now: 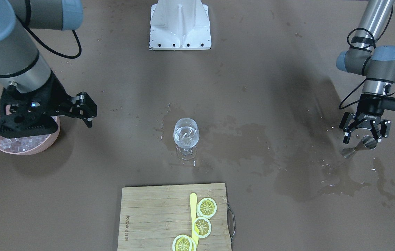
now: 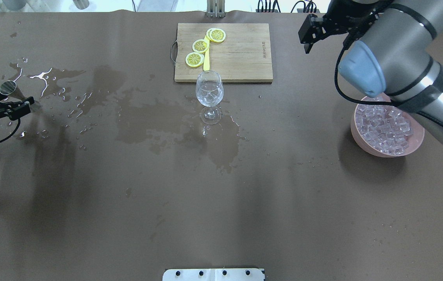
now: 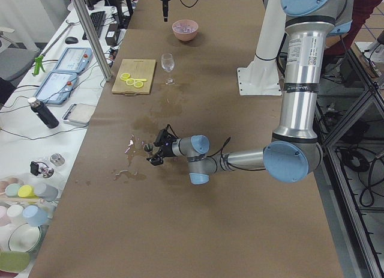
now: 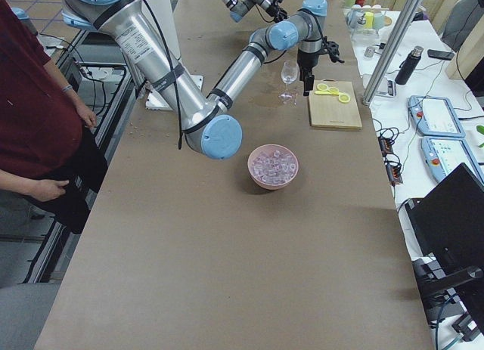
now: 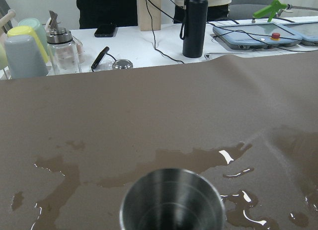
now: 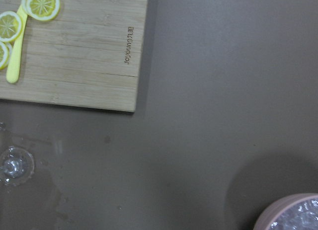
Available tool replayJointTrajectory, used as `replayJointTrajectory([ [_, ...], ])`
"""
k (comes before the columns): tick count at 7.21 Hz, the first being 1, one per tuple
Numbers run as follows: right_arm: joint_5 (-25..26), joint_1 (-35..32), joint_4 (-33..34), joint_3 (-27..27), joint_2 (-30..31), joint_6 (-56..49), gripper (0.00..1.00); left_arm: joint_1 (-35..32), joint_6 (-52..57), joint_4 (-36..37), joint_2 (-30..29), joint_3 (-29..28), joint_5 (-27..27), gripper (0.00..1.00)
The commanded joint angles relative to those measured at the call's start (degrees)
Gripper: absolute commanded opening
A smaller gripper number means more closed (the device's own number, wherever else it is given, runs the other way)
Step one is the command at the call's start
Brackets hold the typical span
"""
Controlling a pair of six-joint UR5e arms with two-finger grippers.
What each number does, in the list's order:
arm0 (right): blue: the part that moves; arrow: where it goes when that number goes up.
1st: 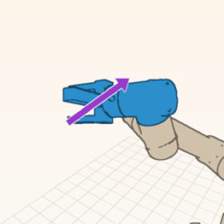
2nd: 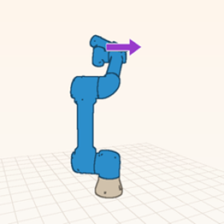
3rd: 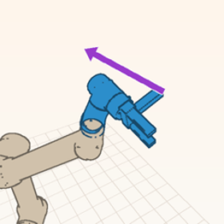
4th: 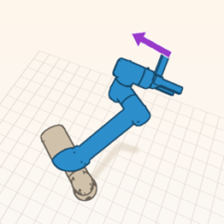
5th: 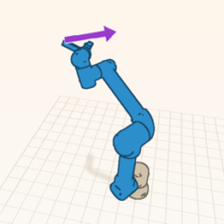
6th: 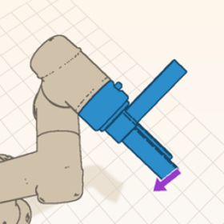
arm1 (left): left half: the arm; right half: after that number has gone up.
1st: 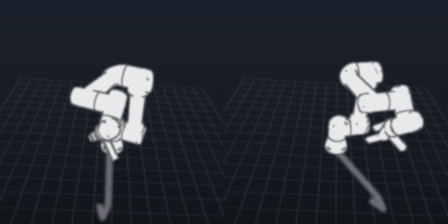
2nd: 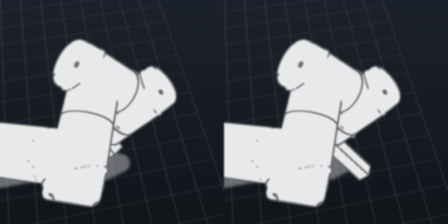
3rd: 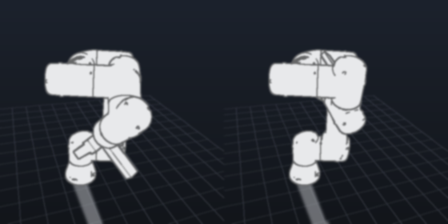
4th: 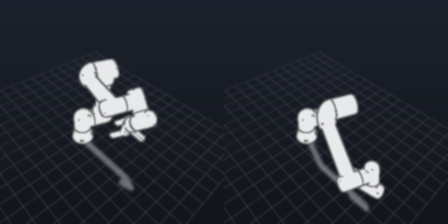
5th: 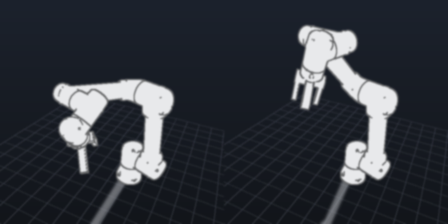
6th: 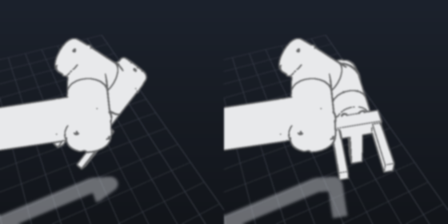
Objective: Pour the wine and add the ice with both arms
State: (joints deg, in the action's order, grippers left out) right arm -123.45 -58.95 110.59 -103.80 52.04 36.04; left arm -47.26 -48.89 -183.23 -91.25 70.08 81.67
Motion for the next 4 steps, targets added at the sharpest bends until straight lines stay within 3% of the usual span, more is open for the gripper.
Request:
replayJointTrajectory([
  [1,-1.2,-2.5,0.2,-9.5,12.6,-8.3,1.00,-0.3,-0.2,0.5,7.9,6.5,4.0,0.99],
  [3,-1.2,-6.2,0.2,-11.7,21.4,-20.0,1.00,-4.7,-0.8,7.4,10.7,14.5,11.7,0.99],
  [4,-2.4,-11.0,0.2,-10.0,22.7,-25.5,1.00,-10.4,-0.8,16.8,10.7,20.4,19.6,0.99],
])
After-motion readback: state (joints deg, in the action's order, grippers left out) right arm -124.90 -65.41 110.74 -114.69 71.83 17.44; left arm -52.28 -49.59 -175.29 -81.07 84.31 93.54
